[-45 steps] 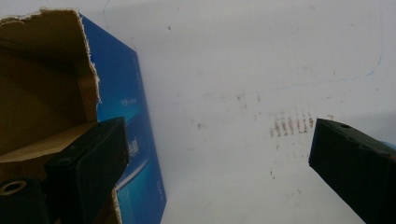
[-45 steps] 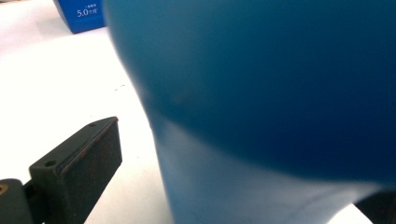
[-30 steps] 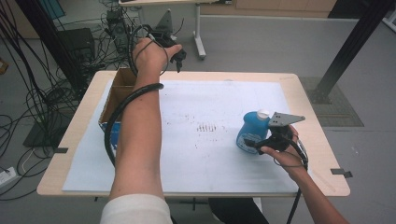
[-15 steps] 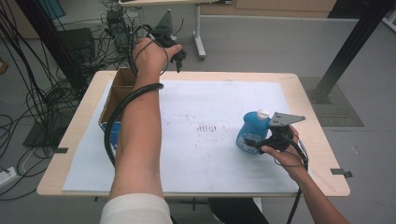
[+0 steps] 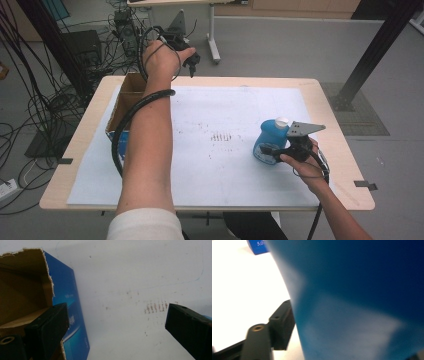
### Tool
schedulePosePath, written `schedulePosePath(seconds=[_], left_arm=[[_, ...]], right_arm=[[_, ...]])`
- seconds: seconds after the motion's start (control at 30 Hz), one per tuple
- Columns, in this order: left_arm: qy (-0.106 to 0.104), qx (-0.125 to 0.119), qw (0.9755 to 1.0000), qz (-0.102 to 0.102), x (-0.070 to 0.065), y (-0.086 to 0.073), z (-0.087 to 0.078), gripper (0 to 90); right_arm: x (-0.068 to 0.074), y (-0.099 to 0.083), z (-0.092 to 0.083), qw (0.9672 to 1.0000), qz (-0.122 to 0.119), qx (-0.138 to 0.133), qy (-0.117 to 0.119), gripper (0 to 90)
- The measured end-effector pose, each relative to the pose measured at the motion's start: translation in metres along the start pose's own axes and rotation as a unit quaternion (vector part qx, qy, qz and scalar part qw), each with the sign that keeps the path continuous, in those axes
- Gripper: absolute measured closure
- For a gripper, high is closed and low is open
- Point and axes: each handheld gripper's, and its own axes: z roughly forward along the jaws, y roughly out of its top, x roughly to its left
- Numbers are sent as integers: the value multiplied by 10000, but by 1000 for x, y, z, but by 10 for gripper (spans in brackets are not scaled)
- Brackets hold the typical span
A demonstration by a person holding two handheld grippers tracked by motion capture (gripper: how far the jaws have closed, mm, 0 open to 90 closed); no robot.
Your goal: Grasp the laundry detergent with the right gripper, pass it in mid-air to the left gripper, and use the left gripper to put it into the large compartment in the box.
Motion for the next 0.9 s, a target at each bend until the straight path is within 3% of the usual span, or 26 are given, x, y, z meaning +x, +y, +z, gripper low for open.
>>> schedulePosePath(seconds=[0.13,0.9], left_arm=[[54,26,10000,41,-1,0,1,58],[119,82,9999,45,-2,0,2,58]], right_arm=[[-3,-1,-1,10000,36,-64,-16,417],[-3,-1,-1,10000,34,-75,-4,432]])
